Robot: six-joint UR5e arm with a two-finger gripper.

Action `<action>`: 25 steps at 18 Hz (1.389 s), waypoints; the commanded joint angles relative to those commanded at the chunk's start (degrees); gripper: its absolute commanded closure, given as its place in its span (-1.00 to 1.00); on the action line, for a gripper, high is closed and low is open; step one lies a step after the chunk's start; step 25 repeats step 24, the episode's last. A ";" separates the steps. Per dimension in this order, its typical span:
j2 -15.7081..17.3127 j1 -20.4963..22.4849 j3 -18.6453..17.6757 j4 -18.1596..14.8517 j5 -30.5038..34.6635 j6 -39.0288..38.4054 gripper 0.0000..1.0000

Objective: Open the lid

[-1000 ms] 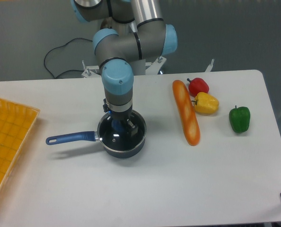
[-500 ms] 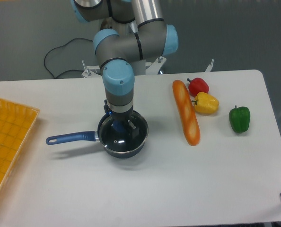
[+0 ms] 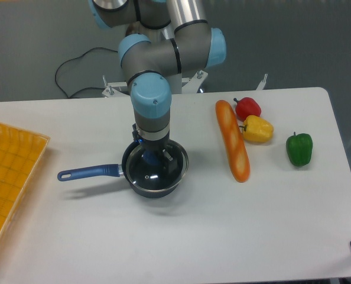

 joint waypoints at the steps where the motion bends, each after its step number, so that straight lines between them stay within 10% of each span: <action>1: -0.09 0.53 0.97 -1.68 -0.09 0.09 -0.06; 12: -5.00 5.01 10.11 -11.35 -0.26 0.26 -0.05; 25: -7.74 8.62 13.46 -11.54 -0.35 2.81 -0.04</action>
